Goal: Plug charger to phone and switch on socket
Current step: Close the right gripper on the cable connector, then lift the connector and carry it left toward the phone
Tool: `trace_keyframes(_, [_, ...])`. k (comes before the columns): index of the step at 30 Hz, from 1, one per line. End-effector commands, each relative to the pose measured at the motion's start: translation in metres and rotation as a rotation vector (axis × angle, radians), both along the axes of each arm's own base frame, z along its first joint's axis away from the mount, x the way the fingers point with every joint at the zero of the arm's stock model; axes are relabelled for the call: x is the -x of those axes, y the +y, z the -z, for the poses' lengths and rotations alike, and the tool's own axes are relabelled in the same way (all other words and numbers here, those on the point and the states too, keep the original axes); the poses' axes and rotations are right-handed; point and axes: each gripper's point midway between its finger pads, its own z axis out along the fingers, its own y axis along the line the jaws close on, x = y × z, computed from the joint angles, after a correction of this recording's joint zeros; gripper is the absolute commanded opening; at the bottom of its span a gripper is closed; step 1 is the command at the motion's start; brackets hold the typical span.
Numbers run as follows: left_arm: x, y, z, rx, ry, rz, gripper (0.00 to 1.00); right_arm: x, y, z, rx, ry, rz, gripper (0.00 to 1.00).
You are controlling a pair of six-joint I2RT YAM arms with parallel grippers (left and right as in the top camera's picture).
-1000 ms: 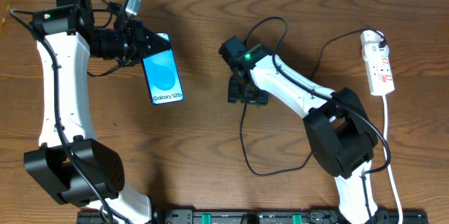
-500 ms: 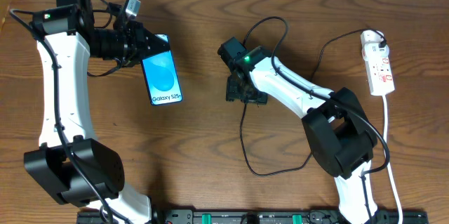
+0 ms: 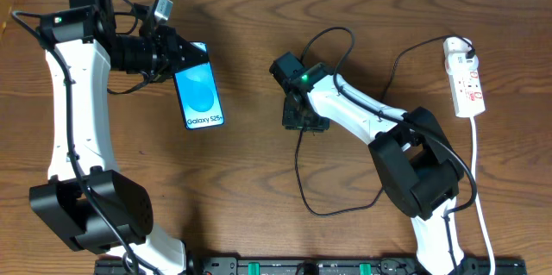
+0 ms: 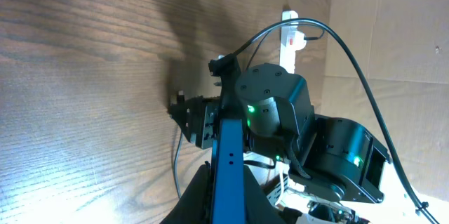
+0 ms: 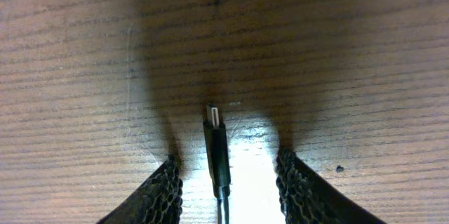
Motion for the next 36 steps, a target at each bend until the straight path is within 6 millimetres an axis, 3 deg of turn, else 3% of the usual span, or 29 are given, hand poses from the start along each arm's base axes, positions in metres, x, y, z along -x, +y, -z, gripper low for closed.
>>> trace_keyframes(1, [0.000,0.000,-0.003,0.015,-0.005,-0.002,0.08,0.005,-0.001,0.006,0.021,0.008,-0.004,0.26])
trace_keyframes(3, [0.000,0.000,-0.003,0.015,-0.004,-0.002,0.07,0.005,-0.001,0.006,0.021,0.008,-0.004,0.10])
trace_keyframes(5, [0.000,0.000,-0.003,0.015,-0.004,-0.002,0.07,0.005,-0.001,0.006,0.021,0.008,-0.004,0.01])
trace_keyframes(12, [0.000,0.000,-0.003,0.015,-0.004,-0.002,0.07,0.008,0.002,0.006,0.003,0.022,-0.014,0.01])
trace_keyframes(16, [0.000,-0.001,-0.004,0.026,-0.005,0.000,0.07,0.011,0.025,0.003,-0.141,0.065,-0.117,0.01])
trace_keyframes(20, [0.001,-0.013,-0.024,0.154,-0.035,0.023,0.07,0.018,0.074,-0.023,-0.508,0.115,-0.328,0.01])
trace_keyframes(25, [-0.002,-0.022,-0.044,0.267,-0.090,0.049,0.07,0.026,0.110,-0.066,-0.852,0.124,-0.489,0.01])
trace_keyframes(32, [-0.012,-0.029,-0.087,0.448,-0.300,0.136,0.07,0.041,0.133,-0.122,-1.208,0.096,-0.698,0.01])
trace_keyframes(36, [-0.018,-0.029,-0.095,0.453,-0.394,0.169,0.08,0.047,0.137,-0.152,-1.372,0.074,-0.802,0.01])
